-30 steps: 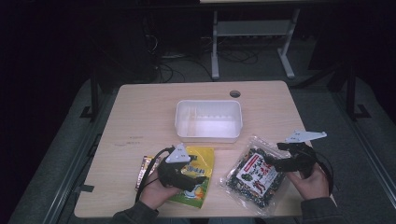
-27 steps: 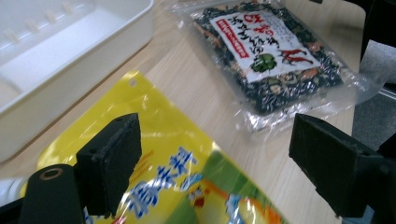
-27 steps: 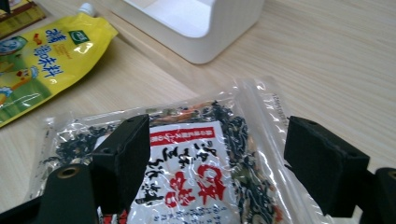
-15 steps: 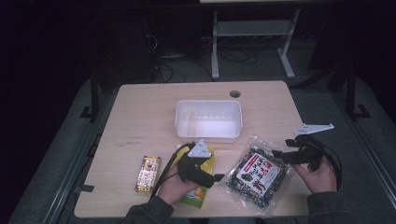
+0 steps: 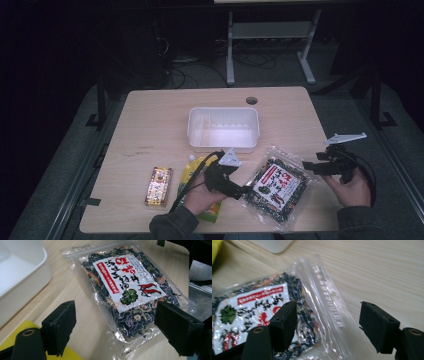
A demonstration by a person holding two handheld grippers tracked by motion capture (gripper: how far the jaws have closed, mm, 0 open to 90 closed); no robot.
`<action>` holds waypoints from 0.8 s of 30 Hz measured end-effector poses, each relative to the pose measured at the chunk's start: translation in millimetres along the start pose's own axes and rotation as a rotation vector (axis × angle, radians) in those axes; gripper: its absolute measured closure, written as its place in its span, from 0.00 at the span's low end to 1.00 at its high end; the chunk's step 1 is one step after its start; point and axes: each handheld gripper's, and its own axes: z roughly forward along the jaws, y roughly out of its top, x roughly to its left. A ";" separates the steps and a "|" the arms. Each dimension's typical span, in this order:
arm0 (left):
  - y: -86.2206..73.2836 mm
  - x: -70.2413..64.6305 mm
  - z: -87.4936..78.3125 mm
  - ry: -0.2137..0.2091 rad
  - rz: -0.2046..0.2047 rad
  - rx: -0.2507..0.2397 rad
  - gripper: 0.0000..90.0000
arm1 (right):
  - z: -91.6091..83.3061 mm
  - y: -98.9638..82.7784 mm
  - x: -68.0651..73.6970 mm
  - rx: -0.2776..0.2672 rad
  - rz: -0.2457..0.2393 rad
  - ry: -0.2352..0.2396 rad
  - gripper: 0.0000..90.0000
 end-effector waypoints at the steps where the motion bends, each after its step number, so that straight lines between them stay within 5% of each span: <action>1: 0.2 -0.5 2.3 -0.005 -0.003 0.002 0.19 | 1.9 -4.6 -4.1 0.014 0.014 -0.007 0.35; 24: -0.9 0.2 27.1 -0.020 -0.007 0.068 0.22 | 11.9 -34.7 -33.1 0.067 0.127 -0.032 0.43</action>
